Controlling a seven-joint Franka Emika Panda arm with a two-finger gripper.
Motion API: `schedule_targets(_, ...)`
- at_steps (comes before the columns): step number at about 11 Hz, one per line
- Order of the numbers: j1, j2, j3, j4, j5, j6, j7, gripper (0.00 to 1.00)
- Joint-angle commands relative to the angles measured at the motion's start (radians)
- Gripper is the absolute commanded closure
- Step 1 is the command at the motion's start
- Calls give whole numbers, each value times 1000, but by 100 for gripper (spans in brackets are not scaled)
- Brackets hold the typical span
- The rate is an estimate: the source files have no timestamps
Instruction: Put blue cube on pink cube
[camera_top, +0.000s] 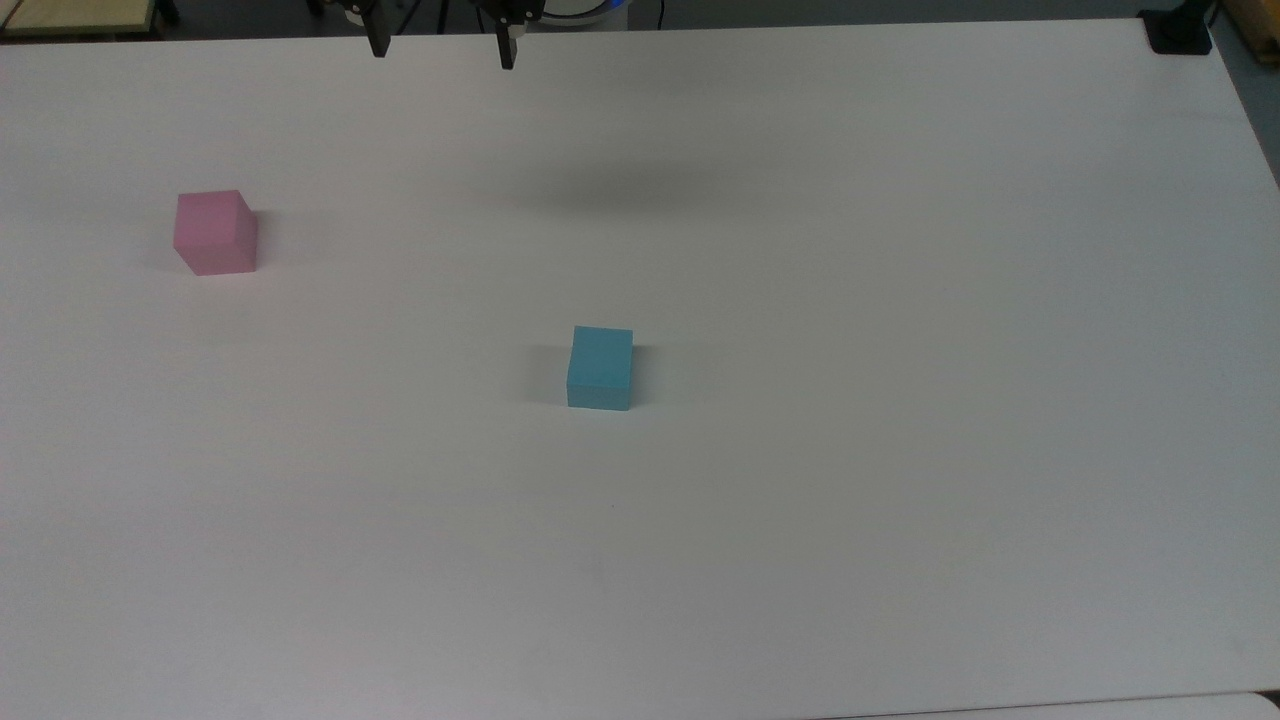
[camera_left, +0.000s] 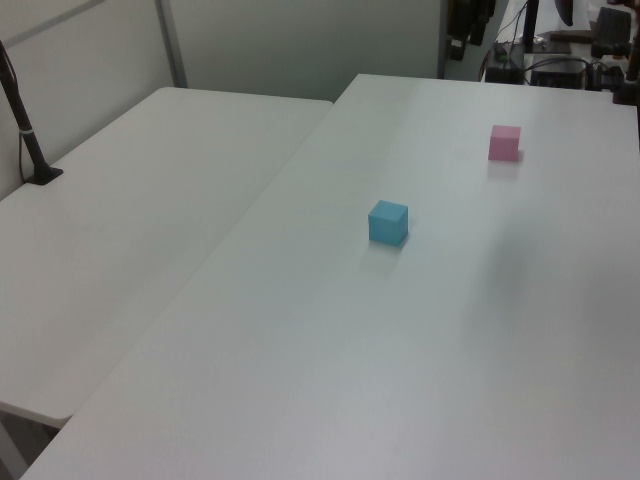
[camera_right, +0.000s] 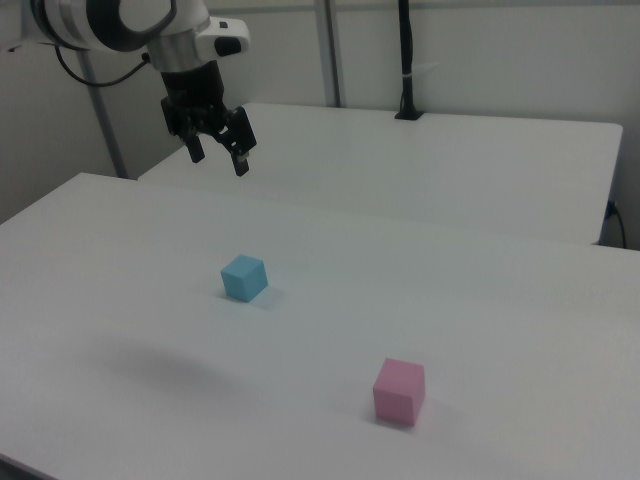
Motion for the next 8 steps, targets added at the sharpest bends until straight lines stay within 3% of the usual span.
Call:
schedule_targets(1, 16, -12, -9, -19, -15, 5, -28, 0)
schedule_targets(8, 17, 15, -1, -14, -13, -37, -26, 0)
